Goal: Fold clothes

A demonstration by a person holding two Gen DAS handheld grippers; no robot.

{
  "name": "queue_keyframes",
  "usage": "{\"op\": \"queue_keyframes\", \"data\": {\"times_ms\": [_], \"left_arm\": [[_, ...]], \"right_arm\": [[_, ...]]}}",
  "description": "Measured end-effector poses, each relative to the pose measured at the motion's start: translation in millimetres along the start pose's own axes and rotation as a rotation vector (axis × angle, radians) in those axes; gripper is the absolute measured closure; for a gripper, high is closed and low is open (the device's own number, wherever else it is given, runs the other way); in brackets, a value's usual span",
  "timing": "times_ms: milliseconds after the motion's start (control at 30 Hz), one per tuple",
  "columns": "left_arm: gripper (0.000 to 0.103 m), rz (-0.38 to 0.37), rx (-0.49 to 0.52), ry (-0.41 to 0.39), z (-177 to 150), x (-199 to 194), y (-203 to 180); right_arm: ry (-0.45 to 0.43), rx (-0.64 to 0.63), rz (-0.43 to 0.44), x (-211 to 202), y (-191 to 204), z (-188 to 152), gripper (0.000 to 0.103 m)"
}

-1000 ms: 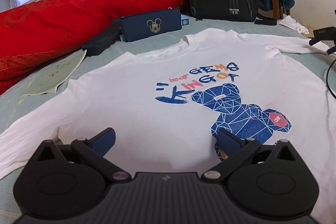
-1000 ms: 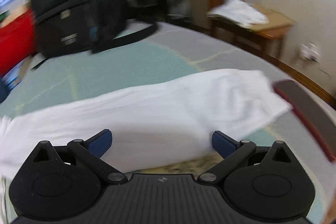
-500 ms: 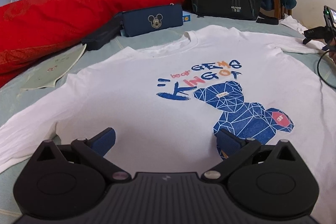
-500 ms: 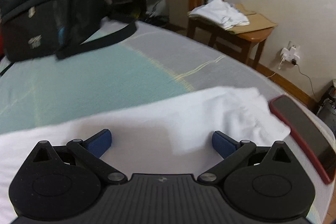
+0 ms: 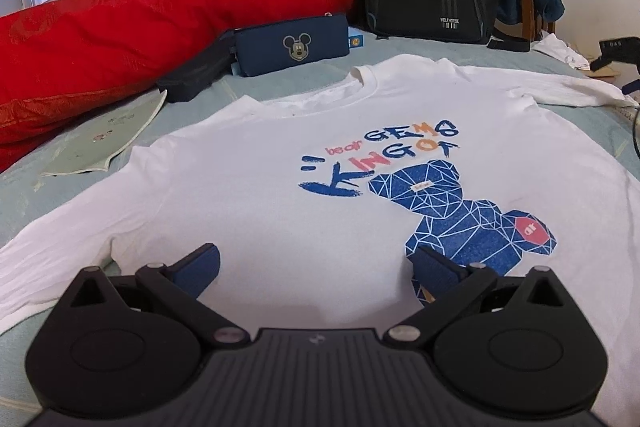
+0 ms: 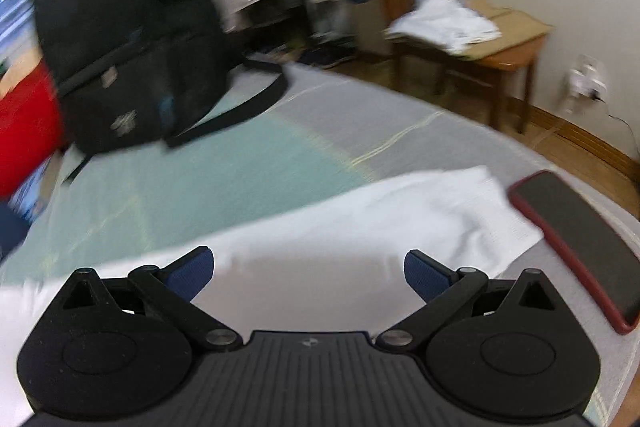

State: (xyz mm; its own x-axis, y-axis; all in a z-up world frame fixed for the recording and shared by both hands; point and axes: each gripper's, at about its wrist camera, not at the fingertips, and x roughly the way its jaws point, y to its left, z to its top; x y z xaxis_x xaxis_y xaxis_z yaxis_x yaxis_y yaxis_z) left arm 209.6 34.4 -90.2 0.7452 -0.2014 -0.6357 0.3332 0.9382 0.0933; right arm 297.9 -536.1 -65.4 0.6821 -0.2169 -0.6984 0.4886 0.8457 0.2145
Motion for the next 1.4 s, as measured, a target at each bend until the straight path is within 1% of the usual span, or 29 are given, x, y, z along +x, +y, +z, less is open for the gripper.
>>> {"op": "queue_keyframes", "data": {"times_ms": [33,133,200,300,400,500,533,600,633,733,767,833,933,1000,1067,1167,1267,1333,1400], "left_arm": [[0.001,-0.003,-0.005,0.003,-0.1,0.6,0.8],[0.001,-0.013,-0.021,0.013,-0.3,2.4,3.2],[0.001,-0.006,-0.025,0.003,0.0,-0.9,4.0],[0.001,-0.002,-0.017,-0.011,0.6,-6.4,2.6],[0.001,-0.034,-0.008,-0.015,2.6,-10.6,0.6],[0.001,-0.06,-0.014,-0.011,6.7,-15.7,-0.5],[0.001,-0.05,-0.02,0.0,8.3,-16.9,-1.7],[0.001,-0.029,-0.024,0.022,6.4,-22.6,-5.2],[0.001,-0.018,-0.026,0.033,5.4,-25.5,-7.0],[0.001,-0.031,-0.04,0.054,-7.9,-39.8,-12.5],[0.001,-0.031,-0.049,0.061,-13.7,-43.9,-14.7],[0.001,-0.032,-0.067,0.077,-25.3,-52.2,-19.2],[0.001,0.011,-0.115,0.091,-46.5,-60.6,-25.9],[0.001,0.027,-0.13,0.063,-57.7,-72.0,-29.4],[0.001,0.038,-0.129,0.065,-63.5,-80.6,-32.9],[0.001,0.062,-0.126,0.087,-68.8,-91.0,-37.7],[0.001,0.074,-0.132,0.113,-73.6,-102.5,-42.3],[0.001,0.067,-0.127,0.131,-75.6,-108.7,-44.2],[0.001,0.04,-0.117,0.147,-73.6,-115.5,-42.3]], "right_arm": [[0.012,-0.02,-0.033,-1.1,6.9,-5.1,0.0],[0.035,-0.035,-0.028,-14.0,26.9,-18.1,0.0],[0.041,-0.072,0.049,-34.1,46.8,-26.5,0.0],[0.04,-0.192,0.201,-76.0,89.8,-45.6,0.0],[0.057,-0.308,0.338,-112.9,128.1,-68.0,0.0],[0.091,-0.433,0.438,-146.0,159.2,-105.2,0.0],[0.104,-0.479,0.465,-155.3,166.1,-119.1,0.0],[0.117,-0.561,0.492,-171.3,175.7,-148.4,0.0],[0.127,-0.606,0.499,-178.3,177.8,-163.6,0.0],[0.079,-0.731,0.507,-194.8,178.2,-208.7,0.0],[0.076,-0.759,0.505,-194.5,178.6,-220.8,0.0],[0.045,-0.78,0.463,-188.0,180.6,-240.2,0.0],[0.0,-0.802,0.408,-178.4,182.4,-267.7,0.0],[-0.005,-0.712,0.46,-172.8,170.2,-266.7,0.0],[0.011,-0.666,0.497,-167.6,162.8,-262.1,0.0],[0.015,-0.697,0.498,-167.1,164.8,-262.2,0.0],[-0.005,-0.697,0.502,-168.3,162.1,-265.9,0.0],[-0.014,-0.698,0.507,-168.7,160.4,-267.5,0.0],[-0.009,-0.698,0.511,-169.9,158.9,-266.4,0.0]]}}
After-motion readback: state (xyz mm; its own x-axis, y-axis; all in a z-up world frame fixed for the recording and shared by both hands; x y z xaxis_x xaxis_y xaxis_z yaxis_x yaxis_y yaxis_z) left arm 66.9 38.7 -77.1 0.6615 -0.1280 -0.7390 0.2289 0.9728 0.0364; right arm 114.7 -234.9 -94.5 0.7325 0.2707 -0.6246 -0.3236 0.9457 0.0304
